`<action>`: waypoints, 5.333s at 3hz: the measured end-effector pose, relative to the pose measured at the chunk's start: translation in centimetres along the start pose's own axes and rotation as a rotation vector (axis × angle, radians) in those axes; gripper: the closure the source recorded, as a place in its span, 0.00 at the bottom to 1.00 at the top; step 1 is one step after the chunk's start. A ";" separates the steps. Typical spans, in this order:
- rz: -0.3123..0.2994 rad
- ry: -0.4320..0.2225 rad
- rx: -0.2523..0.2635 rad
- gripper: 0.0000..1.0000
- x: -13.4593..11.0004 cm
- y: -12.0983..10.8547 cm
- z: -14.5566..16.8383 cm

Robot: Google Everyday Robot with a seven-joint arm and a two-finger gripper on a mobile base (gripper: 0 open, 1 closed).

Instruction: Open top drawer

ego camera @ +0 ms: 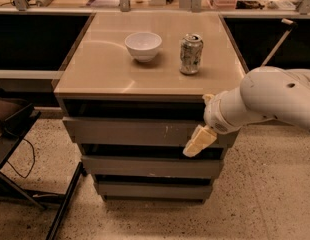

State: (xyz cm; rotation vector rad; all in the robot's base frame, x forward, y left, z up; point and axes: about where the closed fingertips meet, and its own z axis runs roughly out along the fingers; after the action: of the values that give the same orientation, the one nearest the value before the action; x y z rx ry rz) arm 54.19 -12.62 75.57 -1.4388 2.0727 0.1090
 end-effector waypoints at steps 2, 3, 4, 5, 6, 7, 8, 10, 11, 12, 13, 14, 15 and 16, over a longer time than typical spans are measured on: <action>0.016 0.059 -0.007 0.00 2.4 -0.2 2.2; 0.004 0.131 -0.020 0.00 3.9 -0.8 5.3; -0.035 0.183 -0.017 0.00 4.2 -1.4 7.3; -0.051 0.191 0.029 0.00 4.3 -1.2 7.2; -0.004 0.171 0.015 0.00 4.9 -0.4 13.8; -0.003 0.171 0.014 0.00 4.8 -0.4 13.5; -0.003 0.171 0.014 0.19 4.8 -0.4 13.5; -0.003 0.171 0.014 0.65 4.8 -0.4 13.5; -0.003 0.171 0.014 0.87 4.5 -0.8 12.7; -0.003 0.171 0.014 1.00 4.1 -1.0 12.0; -0.003 0.171 0.014 1.00 4.3 -1.2 11.8; -0.003 0.171 0.015 1.00 4.4 -1.5 11.5; -0.008 0.163 0.035 1.00 4.3 -1.5 10.9; 0.006 0.167 0.056 1.00 4.7 -0.2 10.6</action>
Offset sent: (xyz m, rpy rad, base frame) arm 0.0299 -0.0311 -0.0909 -0.1808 0.0951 -0.0636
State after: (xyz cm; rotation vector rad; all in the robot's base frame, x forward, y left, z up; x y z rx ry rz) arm 57.86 -12.39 64.63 -1.4513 2.1954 -0.0688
